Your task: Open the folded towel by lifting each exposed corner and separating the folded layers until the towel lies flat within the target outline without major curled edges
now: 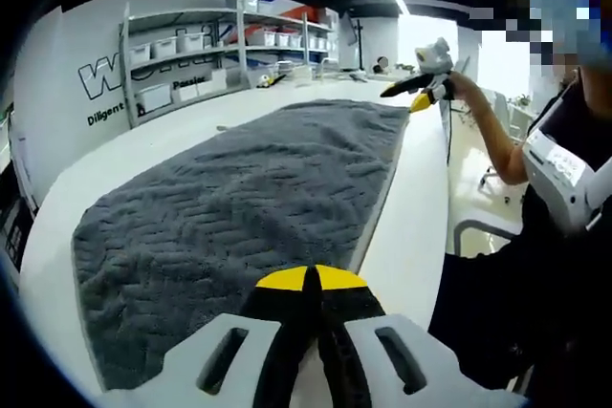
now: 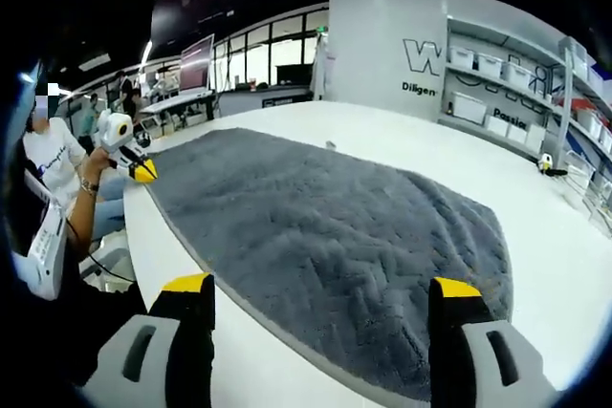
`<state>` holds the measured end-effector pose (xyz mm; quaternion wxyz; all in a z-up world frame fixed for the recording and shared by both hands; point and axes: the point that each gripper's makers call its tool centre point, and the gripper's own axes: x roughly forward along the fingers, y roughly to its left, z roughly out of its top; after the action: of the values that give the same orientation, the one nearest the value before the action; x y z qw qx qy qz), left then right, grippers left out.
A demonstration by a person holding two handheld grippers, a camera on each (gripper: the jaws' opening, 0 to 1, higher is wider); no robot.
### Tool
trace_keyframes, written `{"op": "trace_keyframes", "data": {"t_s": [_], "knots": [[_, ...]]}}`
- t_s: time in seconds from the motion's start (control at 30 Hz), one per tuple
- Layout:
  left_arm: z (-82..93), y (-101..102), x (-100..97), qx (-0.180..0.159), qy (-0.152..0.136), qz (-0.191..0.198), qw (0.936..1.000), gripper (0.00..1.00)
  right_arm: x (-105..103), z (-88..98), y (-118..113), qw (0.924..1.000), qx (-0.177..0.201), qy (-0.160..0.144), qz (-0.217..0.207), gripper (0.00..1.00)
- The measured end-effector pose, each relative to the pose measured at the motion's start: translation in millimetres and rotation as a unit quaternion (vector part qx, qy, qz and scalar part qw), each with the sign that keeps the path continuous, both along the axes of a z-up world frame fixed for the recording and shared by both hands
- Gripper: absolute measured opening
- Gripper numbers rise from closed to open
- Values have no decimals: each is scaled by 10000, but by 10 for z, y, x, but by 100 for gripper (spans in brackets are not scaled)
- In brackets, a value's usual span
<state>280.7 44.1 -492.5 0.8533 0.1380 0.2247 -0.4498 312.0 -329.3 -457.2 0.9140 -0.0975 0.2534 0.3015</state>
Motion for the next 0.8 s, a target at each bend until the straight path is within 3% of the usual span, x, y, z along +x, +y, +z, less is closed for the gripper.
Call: {"op": "trace_keyframes", "data": {"t_s": [0.07,0.2,0.33,0.4,0.53,0.7,0.8], "knots": [[8,3,8,-54,2,2,10000,6,-22,-8,1,10000,11,25,40,85],[67,15,60,-241,-86,111,9996,46,-72,-11,7,9999,44,53,141,68],[104,180,202,-110,-250,523,9983,49,-126,-46,32,9996,4,108,272,51],[184,232,282,-343,-332,729,9962,56,-159,-79,63,9992,34,197,358,43],[205,240,348,-583,-229,849,9944,73,-206,-199,103,9976,-62,419,551,39],[202,255,431,-650,-196,1049,9922,93,-194,-281,85,9972,-217,485,521,25],[223,284,462,-790,-136,1178,9898,96,-203,-302,83,9967,-228,531,562,18]]}}
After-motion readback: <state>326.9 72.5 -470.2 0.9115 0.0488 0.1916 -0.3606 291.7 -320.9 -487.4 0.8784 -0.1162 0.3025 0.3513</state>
